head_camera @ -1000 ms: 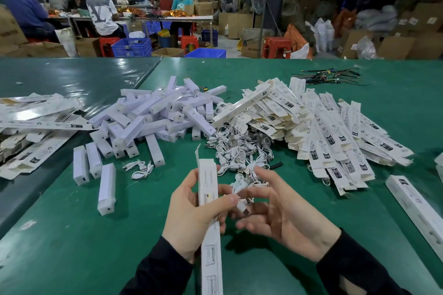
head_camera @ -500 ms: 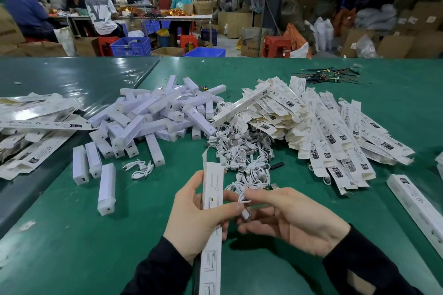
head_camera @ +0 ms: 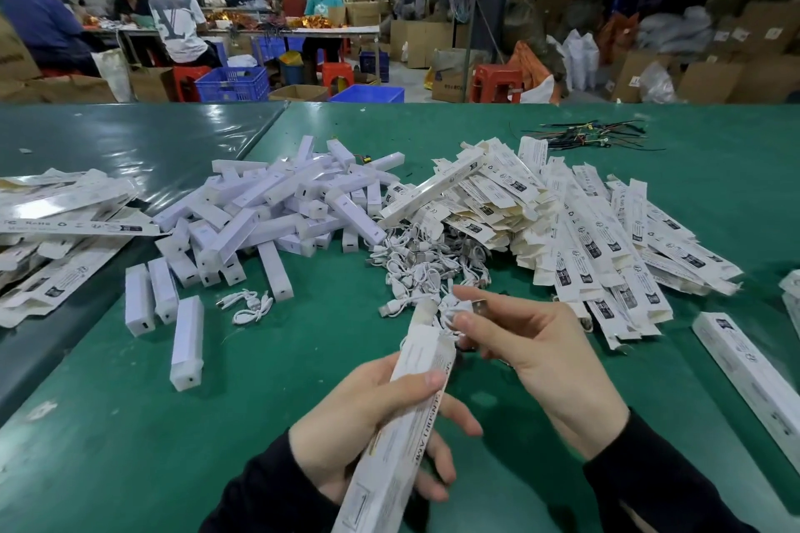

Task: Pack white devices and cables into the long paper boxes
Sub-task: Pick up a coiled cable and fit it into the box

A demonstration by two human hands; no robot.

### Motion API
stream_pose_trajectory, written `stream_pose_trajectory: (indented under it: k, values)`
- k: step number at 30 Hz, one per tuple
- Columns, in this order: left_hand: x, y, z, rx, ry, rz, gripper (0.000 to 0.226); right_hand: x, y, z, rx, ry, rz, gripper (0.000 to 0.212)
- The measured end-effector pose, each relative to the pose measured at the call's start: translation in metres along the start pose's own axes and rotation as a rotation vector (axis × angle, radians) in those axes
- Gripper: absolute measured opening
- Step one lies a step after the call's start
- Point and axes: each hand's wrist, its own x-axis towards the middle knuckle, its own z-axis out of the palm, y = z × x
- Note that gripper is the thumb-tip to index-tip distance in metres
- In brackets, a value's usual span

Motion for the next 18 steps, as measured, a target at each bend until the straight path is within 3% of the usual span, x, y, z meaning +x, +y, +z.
stream_pose_trajectory:
  k: [4, 8, 11, 14, 18]
  values:
    - [0.000, 0.000, -0.001, -0.088, -0.072, 0.001, 0.026, -0.003, 0.000, 0.004, 0.033, -0.084, -0.012, 0.026]
    - [0.004, -0.008, 0.000, -0.019, 0.005, 0.007, 0.035, -0.004, 0.002, 0.008, 0.027, -0.124, -0.012, 0.025]
    - [0.006, -0.013, -0.001, 0.141, 0.182, 0.062, 0.057, -0.005, 0.002, 0.009, -0.038, -0.151, 0.014, 0.033]
    - [0.007, -0.013, -0.001, 0.159, 0.250, 0.145, 0.058, -0.004, 0.001, 0.007, -0.124, -0.113, 0.027, 0.040]
    - [0.005, -0.009, -0.001, 0.087, 0.213, 0.232, 0.048, -0.001, 0.004, 0.003, -0.174, -0.097, 0.035, 0.036]
